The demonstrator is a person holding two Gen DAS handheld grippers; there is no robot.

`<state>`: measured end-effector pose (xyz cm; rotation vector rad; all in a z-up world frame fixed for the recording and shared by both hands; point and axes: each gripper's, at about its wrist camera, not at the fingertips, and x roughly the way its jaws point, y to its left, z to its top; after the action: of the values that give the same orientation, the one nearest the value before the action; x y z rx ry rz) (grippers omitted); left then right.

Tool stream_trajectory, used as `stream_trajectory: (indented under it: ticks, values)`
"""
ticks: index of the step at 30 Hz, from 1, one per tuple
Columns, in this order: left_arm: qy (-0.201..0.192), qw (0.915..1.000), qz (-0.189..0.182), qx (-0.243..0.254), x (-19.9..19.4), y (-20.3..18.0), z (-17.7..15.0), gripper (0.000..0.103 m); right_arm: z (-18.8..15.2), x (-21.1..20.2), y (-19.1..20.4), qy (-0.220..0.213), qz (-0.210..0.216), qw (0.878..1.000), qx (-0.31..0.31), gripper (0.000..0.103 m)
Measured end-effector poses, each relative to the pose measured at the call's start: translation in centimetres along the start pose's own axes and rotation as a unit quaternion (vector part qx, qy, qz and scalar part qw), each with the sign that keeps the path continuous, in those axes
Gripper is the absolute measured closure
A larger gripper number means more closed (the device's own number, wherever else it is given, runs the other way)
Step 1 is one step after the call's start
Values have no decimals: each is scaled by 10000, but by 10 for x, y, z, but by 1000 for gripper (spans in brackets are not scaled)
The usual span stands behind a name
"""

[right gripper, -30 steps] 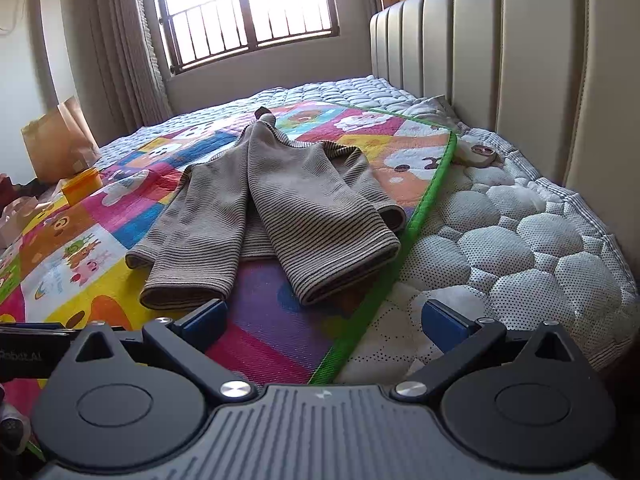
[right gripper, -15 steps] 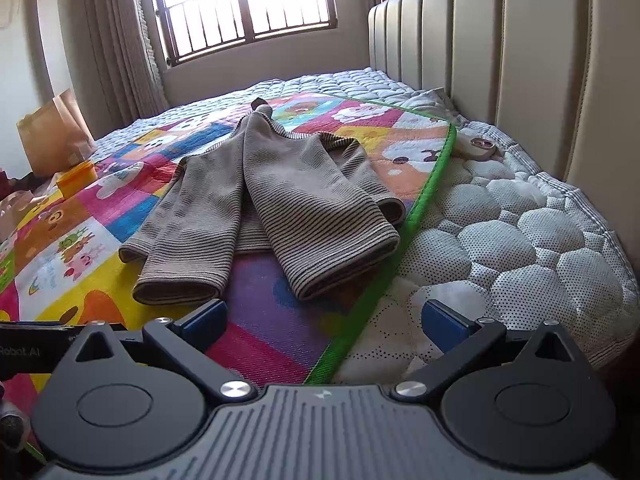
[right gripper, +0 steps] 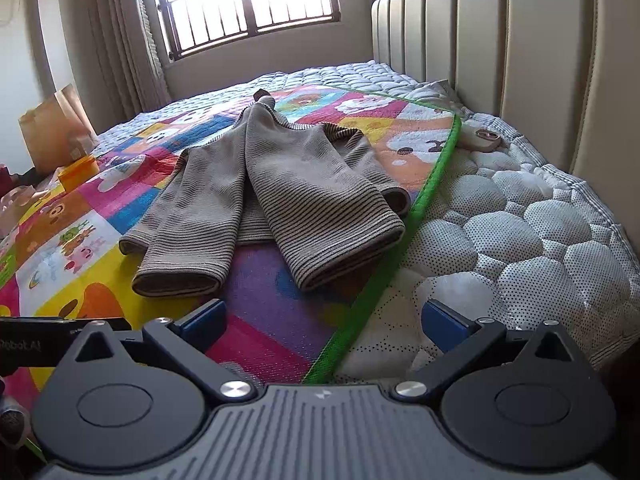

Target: Fold clothes

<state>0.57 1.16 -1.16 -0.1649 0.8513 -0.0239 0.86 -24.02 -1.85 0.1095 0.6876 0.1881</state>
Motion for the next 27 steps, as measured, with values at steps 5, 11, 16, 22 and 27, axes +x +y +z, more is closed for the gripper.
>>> stream_trajectory:
  ticks: [5, 11, 16, 22, 27]
  values:
    - [28, 10000, -2, -5, 1, 0, -1, 0, -1, 1, 1, 39, 13, 10000, -2, 0]
    - [53, 10000, -3, -11, 3, 0, -1, 0, -2, 3, 1, 69, 20, 10000, 0, 0]
    - [77, 10000, -11, -18, 4, 1, -1, 0, -3, 4, 1, 81, 20, 10000, 1, 0]
    - [76, 10000, -14, -19, 4, 1, -1, 0, -3, 4, 2, 98, 24, 9999, 3, 0]
    - [82, 10000, -19, -22, 4, 1, -1, 0, -3, 5, 2, 110, 28, 9999, 9, 0]
